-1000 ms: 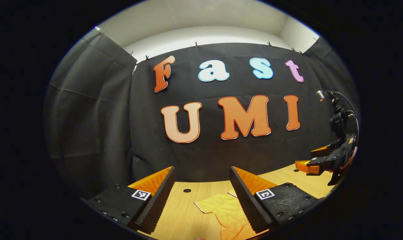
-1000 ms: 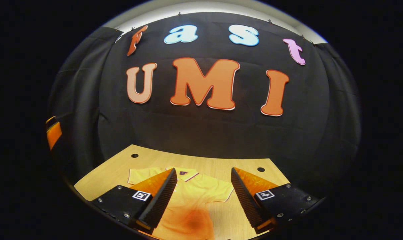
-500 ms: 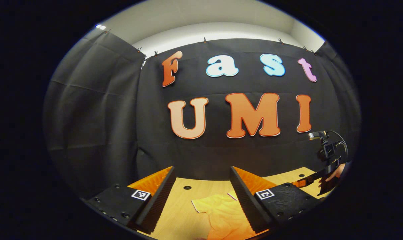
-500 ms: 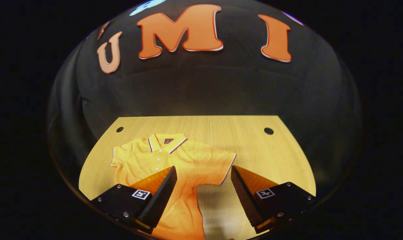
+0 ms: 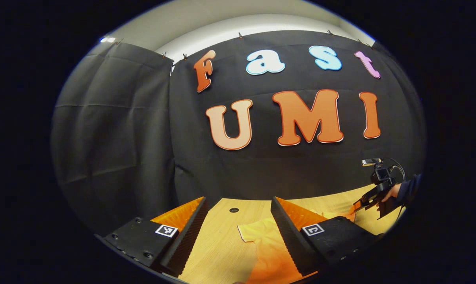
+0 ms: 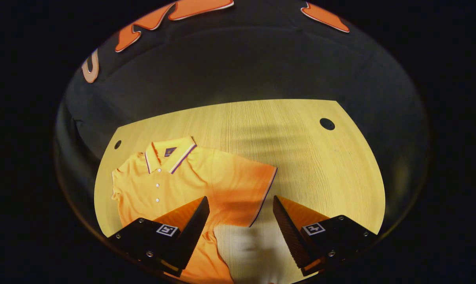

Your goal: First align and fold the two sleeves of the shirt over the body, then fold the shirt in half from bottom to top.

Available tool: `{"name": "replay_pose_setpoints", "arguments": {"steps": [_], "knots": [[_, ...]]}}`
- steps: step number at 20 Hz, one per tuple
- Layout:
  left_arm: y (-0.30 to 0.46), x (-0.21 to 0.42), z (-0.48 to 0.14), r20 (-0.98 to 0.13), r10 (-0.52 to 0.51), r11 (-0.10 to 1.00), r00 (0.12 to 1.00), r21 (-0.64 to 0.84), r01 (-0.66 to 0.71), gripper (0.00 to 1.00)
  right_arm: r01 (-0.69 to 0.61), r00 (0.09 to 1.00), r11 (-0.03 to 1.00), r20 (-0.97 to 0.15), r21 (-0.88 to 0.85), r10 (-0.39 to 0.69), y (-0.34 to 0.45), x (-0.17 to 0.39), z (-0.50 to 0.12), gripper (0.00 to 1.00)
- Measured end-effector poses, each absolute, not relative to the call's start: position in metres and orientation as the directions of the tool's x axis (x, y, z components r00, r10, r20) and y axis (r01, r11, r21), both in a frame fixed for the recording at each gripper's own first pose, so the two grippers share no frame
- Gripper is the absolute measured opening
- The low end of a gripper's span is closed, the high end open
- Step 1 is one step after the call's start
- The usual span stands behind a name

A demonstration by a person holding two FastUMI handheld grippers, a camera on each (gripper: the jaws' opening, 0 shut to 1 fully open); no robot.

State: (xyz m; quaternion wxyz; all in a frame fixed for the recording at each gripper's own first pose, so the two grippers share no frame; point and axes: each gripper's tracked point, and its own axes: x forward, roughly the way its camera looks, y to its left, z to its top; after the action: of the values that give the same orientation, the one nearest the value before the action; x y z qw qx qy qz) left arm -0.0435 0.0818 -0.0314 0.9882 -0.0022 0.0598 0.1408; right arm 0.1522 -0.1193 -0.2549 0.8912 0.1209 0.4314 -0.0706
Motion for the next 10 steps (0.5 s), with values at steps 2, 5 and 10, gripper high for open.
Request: {"name": "replay_pose_setpoints", "arguments": {"steps": [2,5,10], "knots": [[0.083,-0.046,-0.039,-0.14,0.303,0.953,0.943,0.016,-0.304,0.99,0.232,0.593,0.962,-0.805,0.145,-0.022,-0.125,0.164,-0.26,0.99],[0.081,-0.051,-0.046,-0.164,0.323,0.946,0.932,0.028,-0.323,0.98,0.251,0.529,0.957,-0.848,0.144,-0.011,-0.132,0.174,-0.275,0.99],[0.078,-0.047,-0.055,-0.195,0.331,0.943,0.923,0.034,-0.331,0.98,0.254,0.432,0.951,-0.9,0.178,0.053,-0.138,0.182,-0.312,0.98]]}}
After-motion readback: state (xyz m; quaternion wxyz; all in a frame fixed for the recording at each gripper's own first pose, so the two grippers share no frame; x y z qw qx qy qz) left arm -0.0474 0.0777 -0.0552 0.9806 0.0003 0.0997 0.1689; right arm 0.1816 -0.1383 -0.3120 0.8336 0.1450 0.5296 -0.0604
